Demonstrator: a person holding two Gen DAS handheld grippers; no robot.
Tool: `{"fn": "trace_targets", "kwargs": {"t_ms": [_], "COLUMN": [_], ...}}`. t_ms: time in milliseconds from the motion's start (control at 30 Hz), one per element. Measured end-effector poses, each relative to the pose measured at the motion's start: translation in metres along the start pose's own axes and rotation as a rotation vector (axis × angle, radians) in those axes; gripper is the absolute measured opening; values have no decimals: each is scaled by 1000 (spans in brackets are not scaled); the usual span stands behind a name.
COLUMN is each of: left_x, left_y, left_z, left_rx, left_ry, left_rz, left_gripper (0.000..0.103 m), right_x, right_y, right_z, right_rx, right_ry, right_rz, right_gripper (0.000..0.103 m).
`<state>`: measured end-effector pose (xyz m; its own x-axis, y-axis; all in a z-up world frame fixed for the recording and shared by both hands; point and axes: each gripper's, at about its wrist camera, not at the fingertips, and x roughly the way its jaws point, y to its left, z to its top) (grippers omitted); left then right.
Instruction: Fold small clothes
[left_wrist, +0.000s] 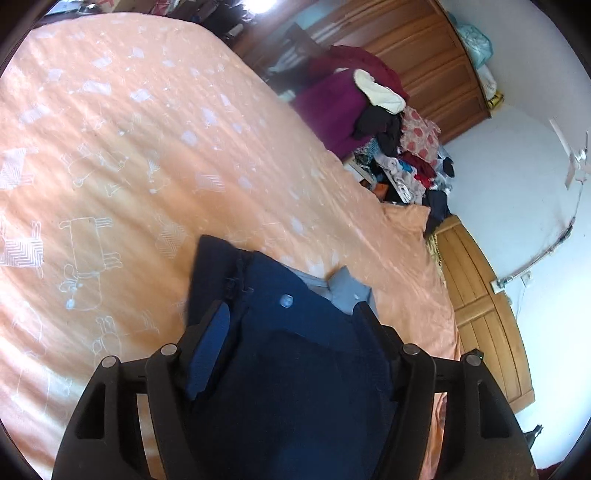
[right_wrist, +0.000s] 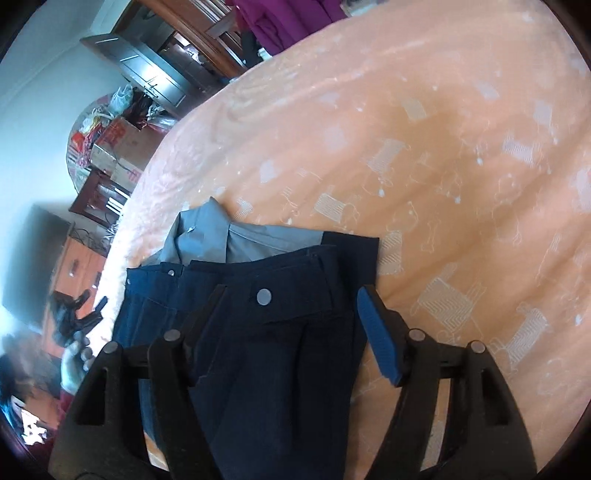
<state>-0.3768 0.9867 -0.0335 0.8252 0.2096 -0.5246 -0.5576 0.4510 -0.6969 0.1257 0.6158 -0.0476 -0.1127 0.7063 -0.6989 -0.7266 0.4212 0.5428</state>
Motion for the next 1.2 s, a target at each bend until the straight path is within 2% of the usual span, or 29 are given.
{"fn": "trace_targets", "kwargs": {"t_ms": [100,133,167,200,233,267,333,367,433,533,667,767,800,833,867,900,933,967,1000,1067,1100,1133,1200], "left_x": [-4,-1,3,3,3,-6,-34,-53,-77,-91,-100,-105,-112,-118,-125,-137,-148,-156,-172,-196,-211,-220,-248], "left_y": [-23,-26,-22,-12,2,20,32,32,26,26,10,-17,-23,-35,-45,-58,-69,-78,-86,-99,-107,-112,-126], "left_z": [-21,-35,-44,-53,-62,-71,-78,-83,-98,-115,-122,-129,-127,-126,-124,-122,-117,-114,-111,-111,-115,-118,-129], "left_rx": [110,143,150,145,131,102,27,20,60,83,66,84,90,109,130,158,174,177,162,124,118,120,132], "left_ry": [76,114,149,175,201,200,161,134,131,163,129,114,116,120,117,109,96,82,60,30,14,5,-23], "left_rz": [-31,3,73,128,195,218,171,158,145,148,87,18,5,-19,-33,-51,-68,-89,-138,-241,-276,-293,-345], "left_gripper": [70,70,70,69,59,44,47,59,71,71,71,71,71,71,71,71,71,71,72,76,76,76,77], "right_x": [12,23,34,41,40,31,-3,-29,-64,-90,-105,-87,-84,-79,-76,-79,-86,-92,-98,-108,-107,-101,-69], "right_y": [8,7,2,-2,-5,-4,3,10,23,50,73,86,94,101,112,121,130,136,143,170,185,201,242], "right_z": [-10,-15,-22,-28,-34,-39,-54,-71,-112,-197,-302,-393,-414,-437,-465,-478,-480,-469,-453,-405,-387,-374,-356], "right_rx": [-69,-82,-79,-73,-73,-76,-78,-90,-107,-182,-163,-163,-155,-146,-171,-214,-253,-258,-253,-255,-265,-280,-338], "right_ry": [32,67,114,139,148,140,100,82,101,207,268,409,496,623,767,823,824,782,718,517,441,387,329], "right_rz": [11,-18,-60,-104,-135,-144,-119,-105,-70,-80,-105,-193,-159,-106,-77,-82,-88,-78,-59,20,64,106,183], "right_gripper": [70,70,68,62,59,60,60,61,63,63,63,67,64,58,48,46,46,46,47,50,58,62,63]}}
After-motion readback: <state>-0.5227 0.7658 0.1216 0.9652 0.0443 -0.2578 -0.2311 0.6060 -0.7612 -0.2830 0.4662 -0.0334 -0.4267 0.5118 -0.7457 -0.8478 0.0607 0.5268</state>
